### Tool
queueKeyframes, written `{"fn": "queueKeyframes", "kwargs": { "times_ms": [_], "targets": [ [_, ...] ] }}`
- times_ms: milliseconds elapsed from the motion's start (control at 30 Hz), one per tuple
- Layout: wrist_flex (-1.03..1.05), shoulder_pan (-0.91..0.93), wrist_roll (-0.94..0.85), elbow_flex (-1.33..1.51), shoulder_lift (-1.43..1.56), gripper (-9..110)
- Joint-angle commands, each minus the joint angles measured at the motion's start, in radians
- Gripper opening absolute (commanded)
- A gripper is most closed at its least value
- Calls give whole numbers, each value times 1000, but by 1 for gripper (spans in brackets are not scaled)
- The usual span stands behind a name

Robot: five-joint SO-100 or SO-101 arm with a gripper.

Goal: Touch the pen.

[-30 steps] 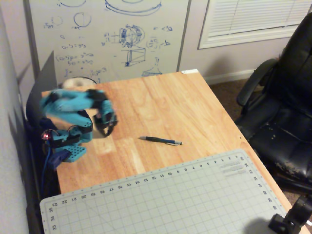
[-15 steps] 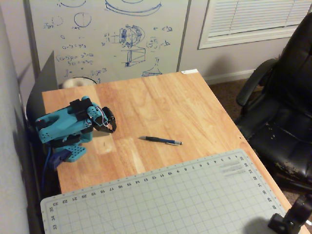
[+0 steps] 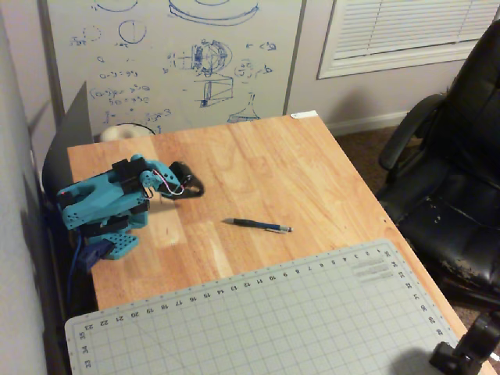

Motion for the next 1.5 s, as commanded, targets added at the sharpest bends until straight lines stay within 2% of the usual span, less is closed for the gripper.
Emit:
{"fn": "queueKeyframes", "kwargs": {
  "times_ms": [0,267,500,667,833,1033,1133,1467],
  "targets": [
    [-302,15,5,-20,23,1],
    [-951,18,5,-44,-120,1],
    [-1585,71,6,-121,-532,1],
    [-1833,115,8,-227,-838,0],
    [-1802,138,-3,-391,-1094,0],
    [-1657,163,-3,-597,-1359,0],
    [-1471,164,-3,-712,-1442,0],
    [-604,172,-6,-1089,-1499,0]
  ]
}}
